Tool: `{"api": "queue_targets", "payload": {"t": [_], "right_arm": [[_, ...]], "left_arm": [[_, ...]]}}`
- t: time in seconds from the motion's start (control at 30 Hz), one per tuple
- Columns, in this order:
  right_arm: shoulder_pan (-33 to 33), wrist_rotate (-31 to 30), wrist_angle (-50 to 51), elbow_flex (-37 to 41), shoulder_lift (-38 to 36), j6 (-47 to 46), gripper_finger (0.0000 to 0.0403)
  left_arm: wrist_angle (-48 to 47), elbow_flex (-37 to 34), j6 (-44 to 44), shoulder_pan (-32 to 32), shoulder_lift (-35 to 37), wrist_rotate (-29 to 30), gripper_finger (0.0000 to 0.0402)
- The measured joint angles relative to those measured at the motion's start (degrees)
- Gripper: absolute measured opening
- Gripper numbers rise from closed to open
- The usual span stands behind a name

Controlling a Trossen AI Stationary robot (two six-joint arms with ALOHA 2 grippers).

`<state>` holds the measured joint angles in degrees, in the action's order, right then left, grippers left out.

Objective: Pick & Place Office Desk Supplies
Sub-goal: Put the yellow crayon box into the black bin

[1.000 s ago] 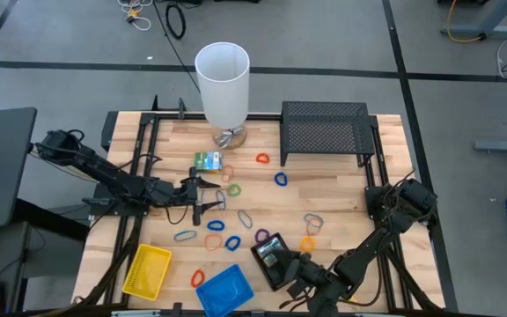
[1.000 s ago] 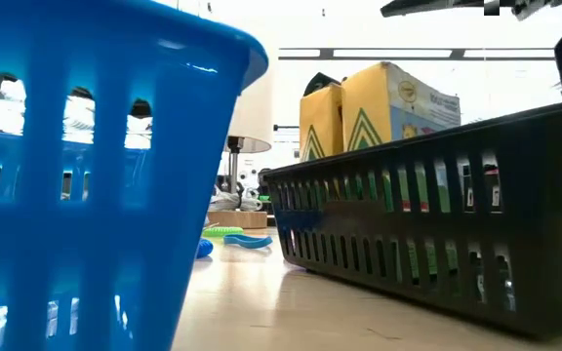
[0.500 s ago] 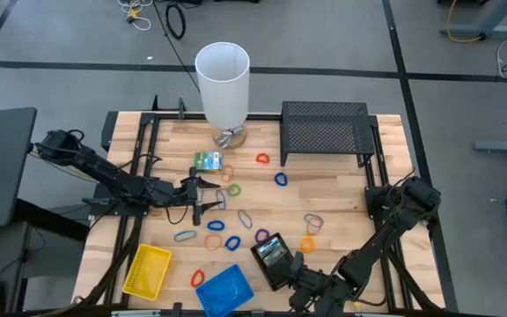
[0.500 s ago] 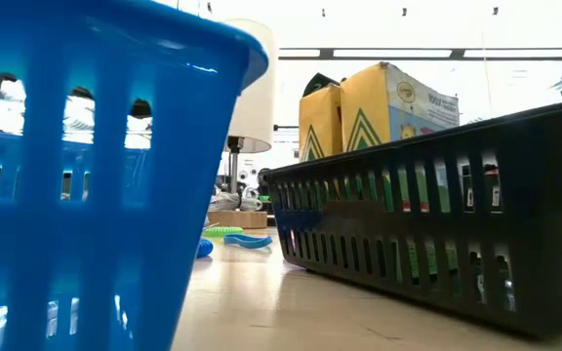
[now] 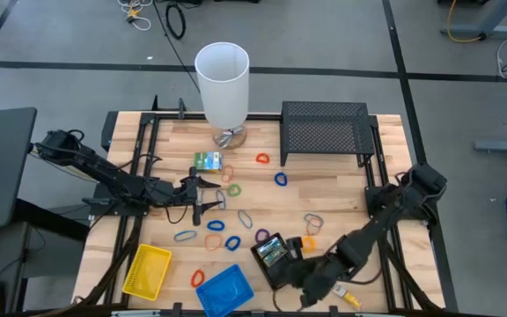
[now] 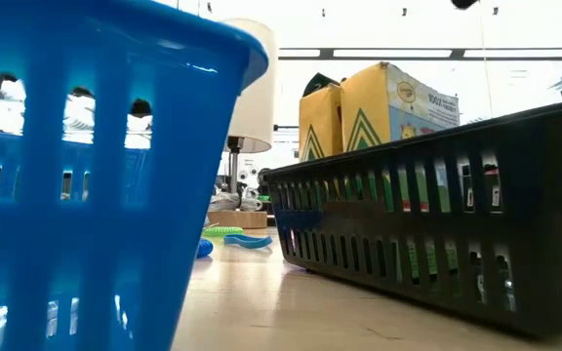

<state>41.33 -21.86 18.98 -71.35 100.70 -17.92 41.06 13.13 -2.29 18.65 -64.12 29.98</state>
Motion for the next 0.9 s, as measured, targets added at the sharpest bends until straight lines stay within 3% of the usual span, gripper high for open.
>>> {"api": "queue_targets", "payload": {"t": [0.17,0.4,0.63,0.9], "right_arm": [[-2.8,7.66,3.36,0.04,0.57,-3.66,0.0],[-3.33,11.41,8.55,0.5,0.93,-8.18,0.0],[-3.33,11.13,8.86,0.55,5.76,-10.73,0.0],[-3.33,5.28,7.58,0.55,7.44,-12.54,0.0]], "left_arm": [[-0.09,0.0,0.2,0.0,-0.02,-0.01,0.0246],[-0.34,0.0,0.2,0.0,-0.02,0.0,0.0246],[-0.33,0.0,0.18,0.0,-0.02,-0.01,0.0246],[-0.33,0.0,0.2,0.0,-0.02,0.0,0.0246]]}}
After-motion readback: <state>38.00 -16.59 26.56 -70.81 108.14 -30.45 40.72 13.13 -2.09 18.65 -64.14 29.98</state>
